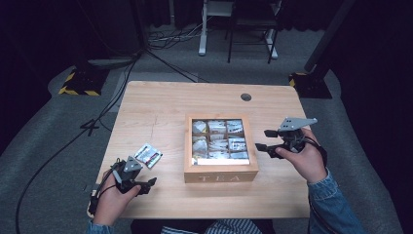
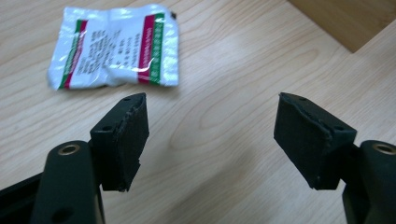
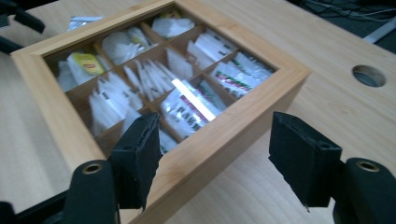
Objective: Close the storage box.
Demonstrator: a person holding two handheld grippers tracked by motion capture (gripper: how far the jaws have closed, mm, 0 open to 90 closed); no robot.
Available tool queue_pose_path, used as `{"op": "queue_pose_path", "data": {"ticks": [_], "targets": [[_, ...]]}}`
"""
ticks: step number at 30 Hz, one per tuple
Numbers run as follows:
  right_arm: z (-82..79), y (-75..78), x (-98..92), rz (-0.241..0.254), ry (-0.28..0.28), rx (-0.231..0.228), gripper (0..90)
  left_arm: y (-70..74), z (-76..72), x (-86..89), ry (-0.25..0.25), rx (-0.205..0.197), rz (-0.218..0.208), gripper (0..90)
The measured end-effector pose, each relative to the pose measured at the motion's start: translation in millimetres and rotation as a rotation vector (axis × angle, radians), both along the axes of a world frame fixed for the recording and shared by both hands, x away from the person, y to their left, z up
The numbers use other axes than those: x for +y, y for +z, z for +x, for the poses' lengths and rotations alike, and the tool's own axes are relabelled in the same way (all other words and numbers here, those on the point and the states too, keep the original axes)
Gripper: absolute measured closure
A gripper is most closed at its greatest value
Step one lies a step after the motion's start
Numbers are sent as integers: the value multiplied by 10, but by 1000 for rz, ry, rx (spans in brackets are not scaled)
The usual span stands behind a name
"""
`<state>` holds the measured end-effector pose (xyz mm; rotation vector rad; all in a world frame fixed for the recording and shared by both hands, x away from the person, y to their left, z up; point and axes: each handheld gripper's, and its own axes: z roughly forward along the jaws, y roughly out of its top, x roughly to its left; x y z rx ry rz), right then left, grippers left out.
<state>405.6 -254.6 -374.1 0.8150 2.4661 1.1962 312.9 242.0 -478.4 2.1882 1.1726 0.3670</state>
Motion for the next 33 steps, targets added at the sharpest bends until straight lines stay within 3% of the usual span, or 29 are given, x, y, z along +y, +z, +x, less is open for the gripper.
{"op": "queue_pose_path", "data": {"ticks": [6,13,14,16,21,26,33], "targets": [[172,-130,-234,27,-76,-36,345,26,-12,156,38,2,2,270],[292,-299,-430,29,-139,-30,350,33,3,292,80,11,7,264],[323,-357,-495,28,-161,-23,353,17,8,328,98,32,15,261],[352,-413,-564,27,-186,-24,359,-2,16,356,113,37,19,260],[413,-538,-677,23,-215,-12,364,-26,32,389,116,49,13,255],[503,-769,-807,0,-238,14,366,-63,50,417,121,51,9,249],[557,-956,-904,-25,-239,46,363,-95,66,443,124,47,17,244]]}}
